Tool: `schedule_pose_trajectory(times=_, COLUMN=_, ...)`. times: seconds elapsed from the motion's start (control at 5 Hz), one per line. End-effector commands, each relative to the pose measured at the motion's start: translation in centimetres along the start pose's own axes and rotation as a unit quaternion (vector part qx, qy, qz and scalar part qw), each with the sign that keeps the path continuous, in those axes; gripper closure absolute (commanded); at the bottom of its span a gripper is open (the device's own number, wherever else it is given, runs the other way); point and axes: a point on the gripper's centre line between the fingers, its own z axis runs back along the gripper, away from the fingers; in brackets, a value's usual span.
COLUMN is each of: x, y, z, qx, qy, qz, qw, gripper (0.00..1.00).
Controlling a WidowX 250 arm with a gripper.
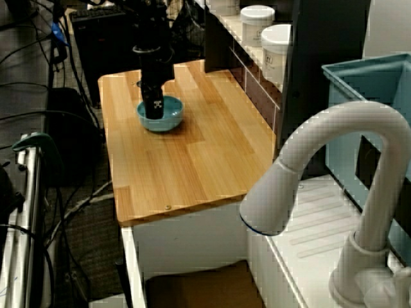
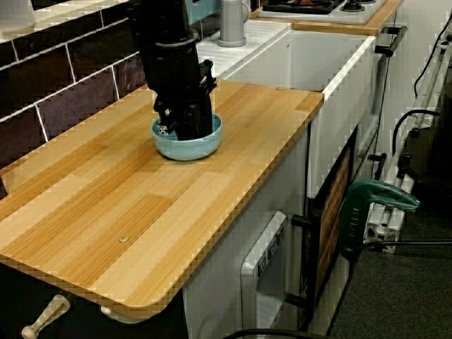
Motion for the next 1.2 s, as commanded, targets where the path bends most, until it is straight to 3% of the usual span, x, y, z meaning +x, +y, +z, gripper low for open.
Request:
schedule_pose_trajectory(times=0.0, x=0.0, y=1.3, z=0.6, qx=0.013, qy=-0.012, qz=0.013, qw=0.9998, gripper=1.00)
schedule_pose_trajectory(times=0.6, x=-0.1, y=4.6, z=0.9, qx=0.017, qy=-0.011, qz=0.019, qw=0.9996, gripper=1.00)
schedule_pose_trajectory(times=1.0, x=0.2, y=6.6, z=0.5, qx=0.037, qy=-0.014, qz=0.022, qw=0.9990, gripper=1.00)
